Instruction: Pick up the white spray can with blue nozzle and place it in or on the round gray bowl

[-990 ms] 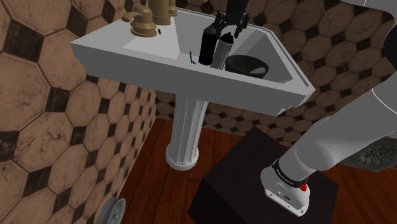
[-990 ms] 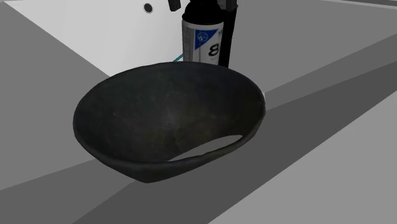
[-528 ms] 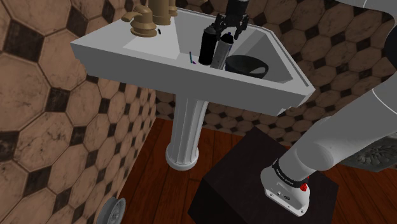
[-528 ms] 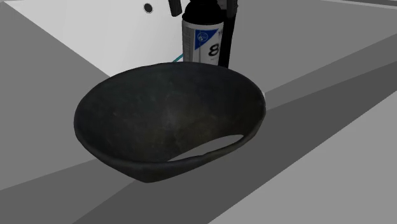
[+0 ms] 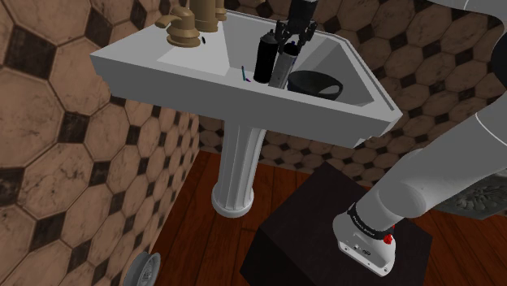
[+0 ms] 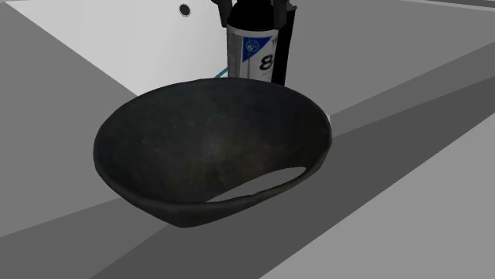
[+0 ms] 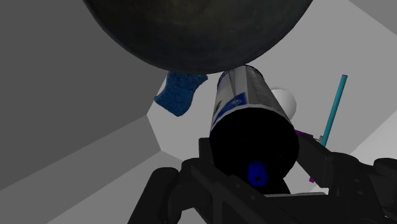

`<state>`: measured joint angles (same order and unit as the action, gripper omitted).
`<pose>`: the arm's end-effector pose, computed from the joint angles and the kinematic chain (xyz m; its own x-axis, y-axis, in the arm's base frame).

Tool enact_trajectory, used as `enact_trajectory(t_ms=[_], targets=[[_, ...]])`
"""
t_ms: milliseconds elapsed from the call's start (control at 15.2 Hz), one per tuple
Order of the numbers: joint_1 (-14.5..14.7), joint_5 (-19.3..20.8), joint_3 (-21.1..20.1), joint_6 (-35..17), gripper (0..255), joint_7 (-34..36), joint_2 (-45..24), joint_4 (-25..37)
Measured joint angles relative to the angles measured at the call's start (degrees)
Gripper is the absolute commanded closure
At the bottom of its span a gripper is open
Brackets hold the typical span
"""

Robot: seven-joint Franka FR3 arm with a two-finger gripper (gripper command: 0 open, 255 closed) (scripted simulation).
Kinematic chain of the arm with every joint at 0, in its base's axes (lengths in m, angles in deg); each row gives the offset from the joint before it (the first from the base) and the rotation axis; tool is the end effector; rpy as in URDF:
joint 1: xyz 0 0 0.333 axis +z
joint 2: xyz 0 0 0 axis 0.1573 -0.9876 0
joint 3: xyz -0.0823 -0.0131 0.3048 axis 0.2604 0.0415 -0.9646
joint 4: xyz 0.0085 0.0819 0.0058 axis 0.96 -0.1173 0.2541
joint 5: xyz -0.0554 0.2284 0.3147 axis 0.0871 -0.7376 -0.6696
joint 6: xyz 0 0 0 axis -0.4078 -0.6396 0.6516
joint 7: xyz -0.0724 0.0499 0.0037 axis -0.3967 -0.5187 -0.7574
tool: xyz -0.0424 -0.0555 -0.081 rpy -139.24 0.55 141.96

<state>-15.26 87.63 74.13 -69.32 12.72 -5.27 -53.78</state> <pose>0.5111 -0.0616 0.6173 0.9183 -0.3708 0.1385 -0.3828 -0.9209 0.0730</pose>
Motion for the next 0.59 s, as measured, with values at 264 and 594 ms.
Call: enact_trajectory(t_ms=[264,594], targets=[[0.00,0.00,0.00,0.00,255,0.00,0.01,0.00],[0.02,-0.05,-0.05,3.20,255,-0.29,-0.76,3.98]])
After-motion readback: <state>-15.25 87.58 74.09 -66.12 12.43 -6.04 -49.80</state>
